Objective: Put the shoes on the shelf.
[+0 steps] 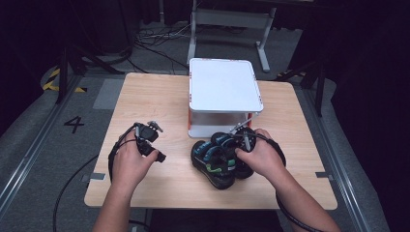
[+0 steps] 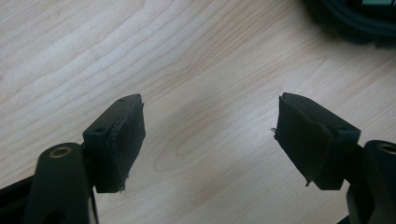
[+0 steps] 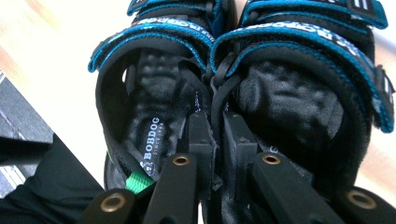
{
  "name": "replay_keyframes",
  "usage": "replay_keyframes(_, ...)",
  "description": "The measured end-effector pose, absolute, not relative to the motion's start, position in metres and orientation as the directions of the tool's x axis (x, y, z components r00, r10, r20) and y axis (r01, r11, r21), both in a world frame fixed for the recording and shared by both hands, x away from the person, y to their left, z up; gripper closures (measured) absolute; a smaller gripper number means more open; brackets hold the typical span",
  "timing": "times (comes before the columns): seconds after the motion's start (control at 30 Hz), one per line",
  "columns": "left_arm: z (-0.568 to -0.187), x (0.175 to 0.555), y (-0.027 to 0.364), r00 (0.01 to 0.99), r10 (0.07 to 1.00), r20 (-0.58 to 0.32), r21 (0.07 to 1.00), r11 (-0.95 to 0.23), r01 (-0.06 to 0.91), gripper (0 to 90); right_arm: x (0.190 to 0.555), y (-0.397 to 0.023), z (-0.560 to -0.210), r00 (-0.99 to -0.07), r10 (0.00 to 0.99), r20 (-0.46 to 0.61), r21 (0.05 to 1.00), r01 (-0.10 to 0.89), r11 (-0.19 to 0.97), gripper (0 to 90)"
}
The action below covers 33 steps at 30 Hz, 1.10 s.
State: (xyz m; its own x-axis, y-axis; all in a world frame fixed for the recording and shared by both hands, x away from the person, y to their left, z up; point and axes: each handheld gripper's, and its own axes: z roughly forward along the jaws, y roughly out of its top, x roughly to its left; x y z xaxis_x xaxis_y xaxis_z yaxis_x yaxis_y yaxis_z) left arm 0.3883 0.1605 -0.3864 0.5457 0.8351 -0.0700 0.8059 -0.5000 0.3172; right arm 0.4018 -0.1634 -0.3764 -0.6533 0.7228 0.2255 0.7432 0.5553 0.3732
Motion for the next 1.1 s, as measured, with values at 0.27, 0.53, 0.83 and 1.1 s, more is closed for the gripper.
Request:
replay_keyframes(0.27, -0.386, 0.377, 0.174, 0.51, 0.858, -0.07, 0.317, -0.465, 0.826, 24.7, 0.435, -0.165, -0.367, -0.623, 0.751, 0.219, 0.418, 0.755, 0.505, 83.6)
replay_keyframes(0.53, -0.389, 0.376, 0.175, 0.506, 0.859, -0.075, 0.308, -0.463, 0.831, 24.7, 0.477, -0.169, -0.377, -0.526, 0.83, 0.183, 0.468, 0.789, 0.397, 83.6)
replay_keyframes(0.83, -0.39, 0.376, 0.177, 0.508, 0.857, -0.079, 0.301, -0.466, 0.832, 24.6, 0.493, -0.161, -0.386, -0.431, 0.893, 0.132, 0.511, 0.801, 0.311, 83.6)
replay_keyframes(1.1, -0.387, 0.378, 0.175, 0.521, 0.85, -0.08, 0.311, -0.475, 0.823, 24.7, 0.496, -0.149, -0.39, -0.359, 0.915, 0.184, 0.566, 0.8, 0.2, 83.9)
